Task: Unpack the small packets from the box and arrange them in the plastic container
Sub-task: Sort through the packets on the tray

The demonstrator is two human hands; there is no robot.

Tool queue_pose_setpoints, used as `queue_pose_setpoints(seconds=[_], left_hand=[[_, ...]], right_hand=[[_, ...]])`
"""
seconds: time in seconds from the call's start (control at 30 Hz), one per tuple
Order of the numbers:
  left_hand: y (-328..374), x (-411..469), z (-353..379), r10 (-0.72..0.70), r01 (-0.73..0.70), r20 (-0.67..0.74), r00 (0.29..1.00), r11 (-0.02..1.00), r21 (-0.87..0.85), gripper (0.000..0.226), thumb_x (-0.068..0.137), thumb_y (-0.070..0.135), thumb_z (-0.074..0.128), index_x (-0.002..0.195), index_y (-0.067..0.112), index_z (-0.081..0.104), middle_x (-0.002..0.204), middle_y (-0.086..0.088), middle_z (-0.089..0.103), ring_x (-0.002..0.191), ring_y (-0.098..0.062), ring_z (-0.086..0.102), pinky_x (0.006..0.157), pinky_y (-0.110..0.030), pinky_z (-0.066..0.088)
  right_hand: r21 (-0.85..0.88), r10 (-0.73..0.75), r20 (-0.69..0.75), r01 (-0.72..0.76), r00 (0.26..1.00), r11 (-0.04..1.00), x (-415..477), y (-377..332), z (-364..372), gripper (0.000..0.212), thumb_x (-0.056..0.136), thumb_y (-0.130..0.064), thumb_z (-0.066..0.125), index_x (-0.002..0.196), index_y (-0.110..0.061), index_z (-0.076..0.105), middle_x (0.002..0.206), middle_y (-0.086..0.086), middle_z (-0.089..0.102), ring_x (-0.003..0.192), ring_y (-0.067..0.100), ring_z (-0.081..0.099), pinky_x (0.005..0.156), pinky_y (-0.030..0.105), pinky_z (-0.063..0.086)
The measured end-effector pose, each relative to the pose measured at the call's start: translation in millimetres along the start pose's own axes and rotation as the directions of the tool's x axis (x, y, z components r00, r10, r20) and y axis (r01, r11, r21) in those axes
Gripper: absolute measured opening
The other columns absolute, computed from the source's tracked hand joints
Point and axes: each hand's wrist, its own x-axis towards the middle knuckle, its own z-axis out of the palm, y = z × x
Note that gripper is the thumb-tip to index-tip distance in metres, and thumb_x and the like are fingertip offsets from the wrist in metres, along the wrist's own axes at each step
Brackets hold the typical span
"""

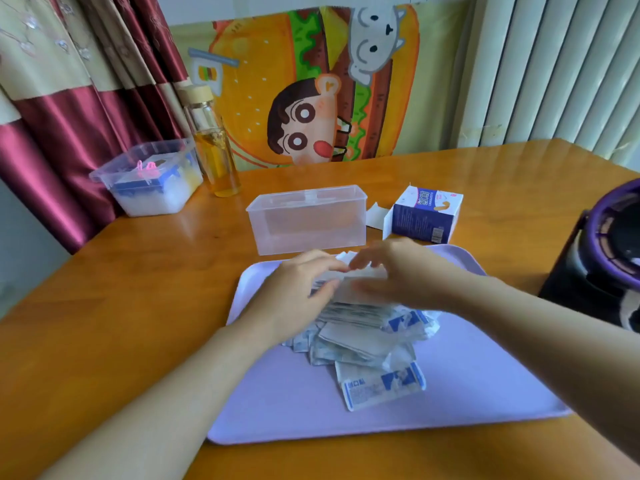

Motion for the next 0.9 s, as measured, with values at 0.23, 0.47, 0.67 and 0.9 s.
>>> queue_pose_setpoints(seconds=[0.23,0.47,0.67,0.9], left_hand=[[12,-20,19,-0.089,0.061,0.306,0.948,0.993,0.1,0.061,0.094,0.037,0.053,0.147,0.037,0.023,0.152,0.014,0.027,0.137,-0.007,0.027,0.113,-0.022,0.023],[14,-24,7,-0.136,0.091,0.266,0.954,0.98,0.176,0.073,0.093,0.038,0.054,0.15,0.034,0.01,0.154,0.01,0.027,0.137,-0.012,0.028,0.113,-0.03,0.023],[22,-19,4,-0.137,0.13,0.107,0.985,0.989,0.071,0.048,0.091,0.033,0.057,0.138,0.029,0.044,0.14,0.013,0.044,0.128,-0.006,0.04,0.107,-0.021,0.03],[61,-3,1,-0.284,0.357,0.218,0.934,0.687,-0.633,0.019,0.096,0.036,0.049,0.113,0.041,0.056,0.119,0.022,0.06,0.111,0.006,0.054,0.101,-0.024,0.04]], right_hand=[[0.04,0.184,0.088,-0.188,0.979,0.981,-27,8,4,0.026,0.083,-0.034,0.065,0.109,-0.028,0.066,0.097,-0.005,0.066,0.079,0.012,0.057,0.067,0.022,0.046],[0.485,0.333,0.048,-0.314,0.942,0.816,-27,21,-12,0.014,0.081,-0.026,0.071,0.081,-0.013,0.067,0.073,0.0,0.066,0.064,0.011,0.057,0.06,0.022,0.046],[0.888,0.351,0.186,-0.31,0.918,0.34,-29,20,-19,0.01,0.085,-0.012,0.065,0.085,-0.006,0.057,0.072,0.005,0.044,0.063,0.011,0.039,0.062,0.022,0.037],[0.943,0.259,0.321,-0.283,0.911,-0.174,-30,-6,-13,0.016,0.092,-0.02,0.055,0.098,-0.007,0.063,0.071,0.003,0.062,0.053,0.008,0.048,0.051,0.015,0.045]])
